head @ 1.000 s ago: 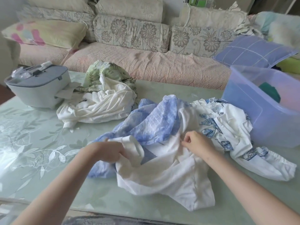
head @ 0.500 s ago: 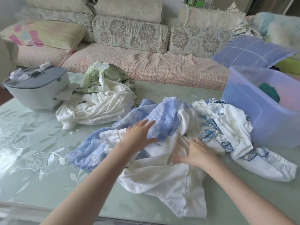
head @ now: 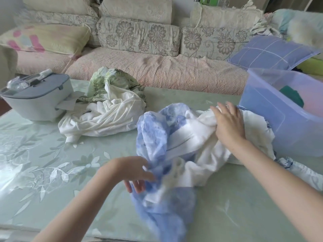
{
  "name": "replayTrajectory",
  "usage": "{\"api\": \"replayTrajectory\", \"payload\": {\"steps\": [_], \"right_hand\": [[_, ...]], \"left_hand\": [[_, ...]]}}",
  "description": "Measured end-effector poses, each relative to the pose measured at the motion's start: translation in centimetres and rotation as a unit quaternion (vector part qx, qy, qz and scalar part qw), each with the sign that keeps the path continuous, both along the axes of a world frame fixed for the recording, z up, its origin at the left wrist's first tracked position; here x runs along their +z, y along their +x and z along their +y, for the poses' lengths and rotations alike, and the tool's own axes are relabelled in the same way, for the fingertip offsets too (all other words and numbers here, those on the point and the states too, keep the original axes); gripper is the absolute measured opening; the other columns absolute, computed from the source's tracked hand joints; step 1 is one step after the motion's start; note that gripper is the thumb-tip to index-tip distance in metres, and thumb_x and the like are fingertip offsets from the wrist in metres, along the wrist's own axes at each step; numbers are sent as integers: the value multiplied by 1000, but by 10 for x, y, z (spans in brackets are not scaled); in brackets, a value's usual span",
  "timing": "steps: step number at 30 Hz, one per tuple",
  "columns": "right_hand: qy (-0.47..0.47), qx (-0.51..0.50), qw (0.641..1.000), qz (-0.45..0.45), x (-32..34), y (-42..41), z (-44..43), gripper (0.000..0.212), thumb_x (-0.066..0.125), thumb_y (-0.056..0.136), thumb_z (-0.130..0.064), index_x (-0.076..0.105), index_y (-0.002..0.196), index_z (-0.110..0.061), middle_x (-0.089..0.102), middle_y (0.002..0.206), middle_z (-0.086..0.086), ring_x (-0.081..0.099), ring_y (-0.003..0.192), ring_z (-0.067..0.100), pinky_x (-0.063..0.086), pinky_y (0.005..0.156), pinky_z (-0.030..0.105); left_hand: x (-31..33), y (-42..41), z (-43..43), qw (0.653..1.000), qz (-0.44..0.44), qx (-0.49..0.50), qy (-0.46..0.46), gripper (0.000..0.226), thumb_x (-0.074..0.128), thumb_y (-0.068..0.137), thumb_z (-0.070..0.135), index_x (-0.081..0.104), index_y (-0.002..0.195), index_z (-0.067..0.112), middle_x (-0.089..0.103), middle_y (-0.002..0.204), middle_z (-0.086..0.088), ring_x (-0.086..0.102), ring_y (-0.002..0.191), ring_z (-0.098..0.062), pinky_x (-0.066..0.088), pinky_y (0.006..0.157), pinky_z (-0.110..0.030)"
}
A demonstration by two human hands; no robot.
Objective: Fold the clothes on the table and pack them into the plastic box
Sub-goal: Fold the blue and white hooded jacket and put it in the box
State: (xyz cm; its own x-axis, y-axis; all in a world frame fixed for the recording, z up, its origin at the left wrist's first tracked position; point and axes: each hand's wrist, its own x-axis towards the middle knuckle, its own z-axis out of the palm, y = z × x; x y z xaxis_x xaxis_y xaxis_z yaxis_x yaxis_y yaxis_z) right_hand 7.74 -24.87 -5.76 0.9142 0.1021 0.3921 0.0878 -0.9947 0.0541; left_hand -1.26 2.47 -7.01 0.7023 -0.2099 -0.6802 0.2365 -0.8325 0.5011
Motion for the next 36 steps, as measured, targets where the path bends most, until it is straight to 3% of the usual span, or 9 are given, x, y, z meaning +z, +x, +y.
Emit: {"api": "replayTrajectory", "payload": {"steps": [5, 9, 14, 18, 23, 27, 30, 33, 36], "right_hand": [[80, 123, 982, 118, -20, -18, 35, 36, 55, 91, -18, 60, 127, -20, 39, 149, 3, 36, 136, 22, 27, 109, 32], [182, 154, 927, 289, -38, -61, 58, 45, 62, 82, -51, 59, 122, -30, 61, 111, -8, 56, 109, 15, 43, 89, 32], [-19, 214, 893, 396, -75, -86, 55, 87, 36, 56, -78, 56, 123, -27, 41, 143, -5, 15, 143, 18, 15, 111, 56], [59, 291, 864, 406, -78, -69, 20, 14, 58, 76, -22, 62, 84, -32, 50, 137, -2, 24, 139, 7, 31, 107, 44], [-89, 151, 942, 285, -55, -40, -22, 73, 47, 79, 10, 52, 131, -40, 14, 157, -15, 5, 147, 22, 4, 119, 47], [26, 69, 968, 238, -49, -47, -17, 51, 47, 96, -17, 37, 143, -33, 26, 154, -14, 17, 144, 15, 6, 118, 40], [88, 43, 968, 232, -55, -59, -6, 59, 38, 96, -53, 21, 149, -36, 20, 157, -9, 21, 144, 17, 21, 116, 42], [102, 23, 938, 331, -68, -64, 7, 68, 37, 92, -63, 0, 147, -50, 7, 160, -3, 4, 147, 26, 15, 116, 53], [40, 122, 906, 403, -71, -62, 8, 63, 44, 95, -46, 5, 144, -55, -4, 157, -20, -9, 146, 29, 3, 118, 49]], "left_hand": [[8, 20, -16, 908, -388, 37, 151, 40, 50, 93, 47, 54, 122, 20, 61, 116, -3, 58, 106, -23, 45, 86, -33], [-14, 57, -31, 849, -498, -90, 151, 60, 37, 100, 39, 9, 152, 28, 9, 159, 2, -1, 147, -19, -2, 116, -47], [-28, 70, -28, 834, -373, -298, 277, 46, 26, 103, 32, 19, 148, 39, 22, 154, 15, 21, 143, -15, 1, 113, -60], [-34, 59, -10, 864, -320, -243, 305, 43, 28, 102, 37, 30, 145, 37, 43, 144, 9, 40, 132, -16, 14, 114, -49], [-7, 20, -19, 923, -142, -251, 255, 45, 34, 100, 40, 50, 130, 11, 54, 132, -7, 49, 122, -25, 34, 98, -30], [16, 0, -20, 958, -23, -249, 140, 39, 43, 98, 43, 60, 115, 13, 67, 110, -5, 64, 101, -22, 47, 86, -28], [18, 22, -17, 970, -221, -87, 45, 16, 52, 95, 31, 66, 90, 26, 70, 85, 3, 69, 82, -17, 52, 70, -22], [1, 55, -22, 858, -507, 10, 86, 25, 60, 90, 36, 60, 114, 28, 62, 106, 4, 56, 104, -17, 44, 82, -29], [-24, 77, -32, 885, -437, -143, 78, 55, 59, 92, 28, 38, 143, 23, 32, 151, -2, 29, 137, -20, 30, 107, -33]]}}
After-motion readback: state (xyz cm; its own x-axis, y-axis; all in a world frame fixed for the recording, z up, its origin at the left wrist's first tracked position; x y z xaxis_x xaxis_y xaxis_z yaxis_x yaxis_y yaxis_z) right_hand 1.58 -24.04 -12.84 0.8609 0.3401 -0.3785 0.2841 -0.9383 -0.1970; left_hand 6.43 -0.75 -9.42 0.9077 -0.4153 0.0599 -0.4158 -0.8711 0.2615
